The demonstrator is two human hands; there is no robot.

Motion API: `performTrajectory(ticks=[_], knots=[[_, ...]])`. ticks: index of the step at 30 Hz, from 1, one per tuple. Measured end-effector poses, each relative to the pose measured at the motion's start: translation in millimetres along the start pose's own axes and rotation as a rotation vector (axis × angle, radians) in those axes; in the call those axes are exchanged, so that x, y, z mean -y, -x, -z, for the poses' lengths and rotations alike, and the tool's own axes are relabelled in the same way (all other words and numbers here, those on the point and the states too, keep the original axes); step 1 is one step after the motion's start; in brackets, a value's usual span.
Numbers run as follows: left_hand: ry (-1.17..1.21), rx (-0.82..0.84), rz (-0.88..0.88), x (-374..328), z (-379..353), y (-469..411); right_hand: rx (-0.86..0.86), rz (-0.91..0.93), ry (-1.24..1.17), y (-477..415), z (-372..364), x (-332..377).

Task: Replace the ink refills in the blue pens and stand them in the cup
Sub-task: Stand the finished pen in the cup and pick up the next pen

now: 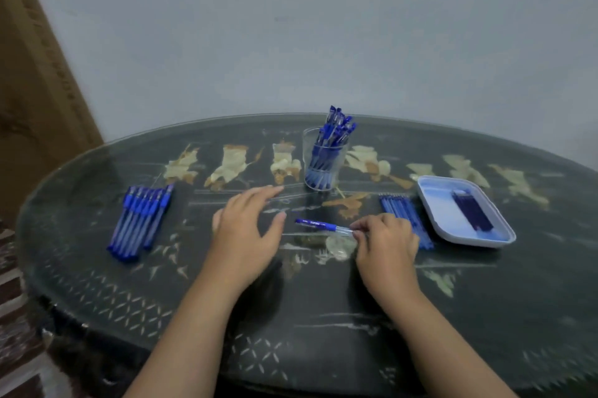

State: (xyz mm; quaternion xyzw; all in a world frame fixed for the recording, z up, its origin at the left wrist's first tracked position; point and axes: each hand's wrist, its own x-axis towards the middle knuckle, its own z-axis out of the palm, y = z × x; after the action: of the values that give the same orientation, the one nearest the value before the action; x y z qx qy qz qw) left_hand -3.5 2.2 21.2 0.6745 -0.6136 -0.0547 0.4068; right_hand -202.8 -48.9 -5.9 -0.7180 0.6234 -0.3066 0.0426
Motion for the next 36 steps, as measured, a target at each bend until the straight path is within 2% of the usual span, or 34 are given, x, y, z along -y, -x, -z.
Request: performTrajectory(ticks=[3,8,13,17,21,26,36], knots=[[0.103,0.123,-0.057,-20.1,-34.2,2.3,-0.026,0.011,-0.041,-0.5,4.5,-13.8],[0.139,0.103,-0.143,-28.0,-62.3,-4.4,-0.014,0.039,-0.217,-7.0,10.6,-32.8],[0.223,0.09,-0.04,-32.5,-69.5,-9.3,-0.039,0.138,-0.228,-9.4,8.6,-42.4],[0.276,0.095,-0.053,-32.3,-69.2,-7.4,-0.088,0.265,-0.254,-6.8,7.4,-44.8],[0.284,0.098,-0.081,-30.9,-68.4,-8.0,-0.166,0.288,-0.289,-10.8,2.1,-45.6],[0.237,0.079,-0.151,-30.8,-69.6,-7.6,-0.181,0.294,-0.35,-11.2,0.2,-47.4],[0.214,0.115,-0.128,-33.5,-69.0,-7.4,-0.272,0.315,-0.375,-9.4,0.9,-47.1]])
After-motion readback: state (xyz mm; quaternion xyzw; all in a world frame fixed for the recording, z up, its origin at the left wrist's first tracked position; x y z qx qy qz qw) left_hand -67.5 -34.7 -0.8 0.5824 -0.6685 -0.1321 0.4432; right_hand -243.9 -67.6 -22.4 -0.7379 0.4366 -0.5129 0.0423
